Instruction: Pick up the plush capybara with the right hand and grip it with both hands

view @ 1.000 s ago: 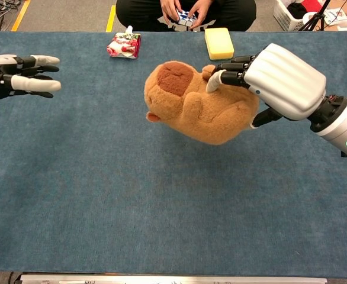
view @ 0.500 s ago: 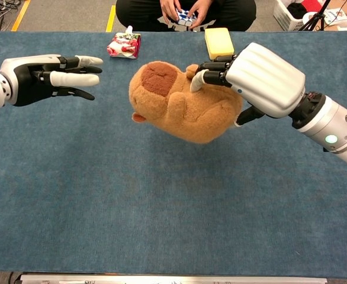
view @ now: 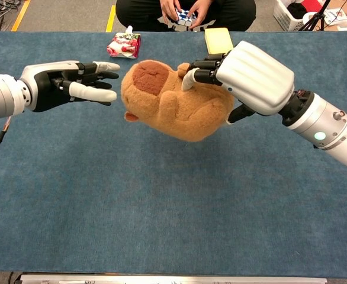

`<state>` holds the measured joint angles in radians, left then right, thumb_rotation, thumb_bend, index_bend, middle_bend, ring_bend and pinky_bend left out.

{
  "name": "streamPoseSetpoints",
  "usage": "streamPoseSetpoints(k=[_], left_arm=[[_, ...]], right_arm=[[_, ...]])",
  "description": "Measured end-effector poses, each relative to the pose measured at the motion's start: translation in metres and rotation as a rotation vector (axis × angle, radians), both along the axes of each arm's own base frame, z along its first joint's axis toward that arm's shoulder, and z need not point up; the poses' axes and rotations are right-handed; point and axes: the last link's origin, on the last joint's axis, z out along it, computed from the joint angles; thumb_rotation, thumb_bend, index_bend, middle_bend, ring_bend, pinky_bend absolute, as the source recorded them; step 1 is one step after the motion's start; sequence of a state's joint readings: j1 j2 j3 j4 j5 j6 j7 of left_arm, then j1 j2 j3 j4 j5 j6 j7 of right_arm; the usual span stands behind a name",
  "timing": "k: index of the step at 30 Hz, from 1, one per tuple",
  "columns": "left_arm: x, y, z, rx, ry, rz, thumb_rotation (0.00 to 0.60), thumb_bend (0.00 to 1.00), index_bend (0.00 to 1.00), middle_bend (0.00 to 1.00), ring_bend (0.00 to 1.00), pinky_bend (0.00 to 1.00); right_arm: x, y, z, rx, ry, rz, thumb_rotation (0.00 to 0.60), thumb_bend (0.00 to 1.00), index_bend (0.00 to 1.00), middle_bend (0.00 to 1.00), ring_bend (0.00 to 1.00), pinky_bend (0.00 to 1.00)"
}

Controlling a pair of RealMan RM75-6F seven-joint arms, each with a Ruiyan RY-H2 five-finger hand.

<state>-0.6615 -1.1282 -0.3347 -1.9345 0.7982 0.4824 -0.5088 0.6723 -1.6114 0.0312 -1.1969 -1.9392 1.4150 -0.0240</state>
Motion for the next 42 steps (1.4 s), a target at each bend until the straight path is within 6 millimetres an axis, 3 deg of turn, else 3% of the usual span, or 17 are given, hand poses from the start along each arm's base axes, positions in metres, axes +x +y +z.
streamPoseSetpoints(k=[3,8,13,17,42], left_arm=[[0.003,-0.001,-0.004,0.003,-0.012,-0.003,0.534,0.0,0.0,0.0,0.0,0.21],[0.004,0.0,-0.009,0.017,-0.029,0.021,0.6,0.0,0.01,0.01,0.05,0.38],[0.004,0.0,-0.013,0.043,-0.04,0.059,0.6,0.0,0.15,0.15,0.18,0.52],[0.005,-0.001,-0.016,0.053,-0.035,0.079,0.6,0.0,0.19,0.18,0.21,0.54],[0.015,-0.005,-0.021,0.0,-0.091,0.105,0.6,0.0,0.18,0.16,0.21,0.55]], right_arm=[[0.001,0.0,-0.001,0.002,-0.004,0.001,0.6,0.0,0.79,0.7,0.71,0.81],[0.003,-0.002,-0.005,0.003,-0.015,-0.001,0.6,0.0,0.79,0.7,0.71,0.81],[0.007,-0.003,-0.009,0.008,-0.027,0.005,0.6,0.0,0.79,0.7,0.71,0.81],[0.009,-0.003,-0.011,0.013,-0.03,0.012,0.6,0.0,0.79,0.7,0.71,0.81],[0.011,-0.008,-0.021,0.021,-0.018,0.017,0.6,0.0,0.79,0.7,0.71,0.81]])
